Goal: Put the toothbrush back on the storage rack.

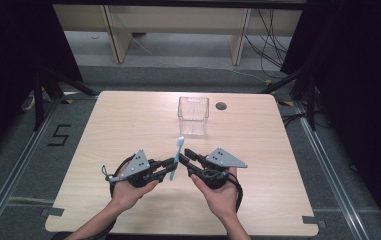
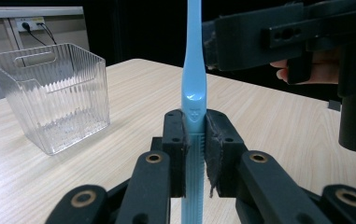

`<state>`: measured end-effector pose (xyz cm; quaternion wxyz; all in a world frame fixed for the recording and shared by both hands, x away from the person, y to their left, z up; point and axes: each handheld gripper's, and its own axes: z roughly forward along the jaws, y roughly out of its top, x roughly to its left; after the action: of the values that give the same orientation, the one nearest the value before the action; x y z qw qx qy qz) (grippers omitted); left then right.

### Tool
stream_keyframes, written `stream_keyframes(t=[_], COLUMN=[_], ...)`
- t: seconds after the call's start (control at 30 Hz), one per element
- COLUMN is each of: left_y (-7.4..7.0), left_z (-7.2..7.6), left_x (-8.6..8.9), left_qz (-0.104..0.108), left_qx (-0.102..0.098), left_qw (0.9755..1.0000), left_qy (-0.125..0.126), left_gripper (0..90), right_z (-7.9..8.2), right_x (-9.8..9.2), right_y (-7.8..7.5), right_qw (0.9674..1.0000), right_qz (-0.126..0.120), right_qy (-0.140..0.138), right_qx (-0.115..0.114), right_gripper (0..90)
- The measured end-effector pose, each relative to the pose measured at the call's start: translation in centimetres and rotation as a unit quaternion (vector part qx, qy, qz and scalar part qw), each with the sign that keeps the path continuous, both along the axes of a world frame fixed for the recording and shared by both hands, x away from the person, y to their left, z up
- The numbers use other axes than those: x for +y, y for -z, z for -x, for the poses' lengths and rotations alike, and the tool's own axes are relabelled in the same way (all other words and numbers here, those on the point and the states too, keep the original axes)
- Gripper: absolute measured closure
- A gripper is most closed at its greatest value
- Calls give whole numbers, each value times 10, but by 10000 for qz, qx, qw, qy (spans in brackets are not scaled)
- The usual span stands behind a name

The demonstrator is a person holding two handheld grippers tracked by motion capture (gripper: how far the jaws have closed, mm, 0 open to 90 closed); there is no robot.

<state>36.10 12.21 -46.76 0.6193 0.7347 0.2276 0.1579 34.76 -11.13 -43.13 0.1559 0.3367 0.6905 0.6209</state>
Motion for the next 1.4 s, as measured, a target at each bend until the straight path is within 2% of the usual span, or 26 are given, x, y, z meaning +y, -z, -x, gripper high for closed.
stream_keyframes(t=[0.2,0.37,0.47,0.5,0.57,0.63,0.67,0.7,0.73,0.77,0.8,0.93,0.97,1.0,1.03,1.1,1.17,1.3,1.4], left_y=[0,1,1,2,2,1,2,2,2,4,4,8,11,11,12,16,17,25,27], left_z=[1,1,1,0,1,2,2,2,2,3,3,5,4,5,6,7,7,8,9], left_x=[-3,-6,-7,-8,-7,-7,-7,-6,-5,-2,-2,9,12,16,20,32,37,57,65], left_qz=[-30,-67,-76,-22,-109,-179,-235,-271,-290,-320,-320,-450,-400,-476,-465,-528,-506,-418,-391], left_qx=[-24,-28,-60,-99,-79,-150,-189,-208,-235,-232,-232,-176,-185,-136,-136,-140,-131,-36,-20], left_qw=[10000,10000,9999,9999,9999,9997,9995,9994,9993,9992,9992,9987,9989,9984,9984,9976,9975,9962,9955], left_qy=[23,48,49,76,33,5,-6,-19,-49,-77,-77,-182,-186,-257,-289,-424,-468,-765,-867], left_gripper=[785,784,784,783,779,746,711,676,676,643,627,571,544,544,535,516,501,474,462], right_z=[0,-1,-2,-2,-1,0,-2,-1,-1,-3,-3,-4,-5,-5,-5,-6,-6,-6,-6], right_x=[5,7,5,6,6,6,5,4,4,0,0,-4,-7,-7,-8,-11,-13,-12,-12], right_y=[-3,-2,-1,-1,-1,-2,-2,-3,-3,-4,-4,-4,-4,-4,-5,-4,-3,-2,-2], right_qw=[10000,10000,10000,10000,10000,10000,9999,9999,9999,9997,9997,9995,9994,9994,9992,9990,9986,9987,9985], right_qz=[11,54,46,33,4,14,80,45,45,129,129,147,140,140,193,213,217,226,242], right_qy=[-2,69,64,89,28,38,76,105,105,164,164,257,287,287,331,382,432,446,467], right_qx=[43,-9,-26,12,31,8,-95,-1,-1,-108,-108,-114,-162,-162,-105,-132,-198,-109,-134], right_gripper=[708,844,854,857,861,863,863,863,863,863,863,863,862,862,863,862,862,862,862])
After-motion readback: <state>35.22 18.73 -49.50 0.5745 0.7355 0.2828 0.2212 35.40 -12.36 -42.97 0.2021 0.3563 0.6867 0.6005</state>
